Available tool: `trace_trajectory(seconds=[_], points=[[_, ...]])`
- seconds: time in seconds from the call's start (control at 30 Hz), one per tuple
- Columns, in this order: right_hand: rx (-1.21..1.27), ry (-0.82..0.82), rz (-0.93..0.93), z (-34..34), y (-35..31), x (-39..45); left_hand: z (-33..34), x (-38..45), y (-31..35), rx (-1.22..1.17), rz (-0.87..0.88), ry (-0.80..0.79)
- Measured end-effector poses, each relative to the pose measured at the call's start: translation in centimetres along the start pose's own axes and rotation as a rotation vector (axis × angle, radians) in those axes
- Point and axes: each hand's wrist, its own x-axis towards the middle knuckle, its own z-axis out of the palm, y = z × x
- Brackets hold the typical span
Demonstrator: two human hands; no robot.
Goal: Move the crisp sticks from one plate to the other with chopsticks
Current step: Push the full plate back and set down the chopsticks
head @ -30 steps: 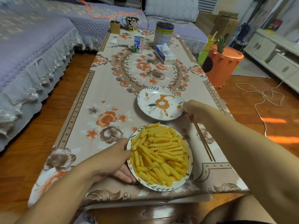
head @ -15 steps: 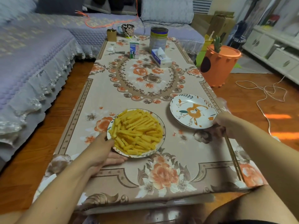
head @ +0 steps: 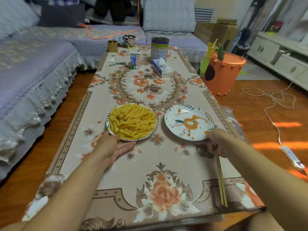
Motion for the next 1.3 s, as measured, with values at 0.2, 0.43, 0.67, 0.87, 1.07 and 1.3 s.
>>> trace_trajectory(seconds=[0.2,0.43,0.67,0.87,1.07,1.3], points=[[0.023,0.078,0.054,1.8,-0.8,1.0,0.3,0.3,-0.1,0.0,-0.014,0.003],[-0.014,0.001,0.056,1.6,-0.9,0.0,-0.1,0.3,0.2,0.059,-0.082,-0.026],[0.228,-0.199,-0.405,0.9,-3.1,-8.0,-2.8,-0.8,-1.0,0.427,0.134,0.188],[-0.38,0.226,-1.637,1.1,2.5,-13.5,-5.2,-4.2,-5.2,1.294,0.605,0.25],[-1.157,0.073,-1.848,3.3,13.6,-10.9,-5.9,-5.7,-9.5,1.59,0.648,0.272],[-1.401,0.074,-1.654,5.3,13.5,-7.9,-5.8,-6.2,-9.6,1.567,0.62,0.297]])
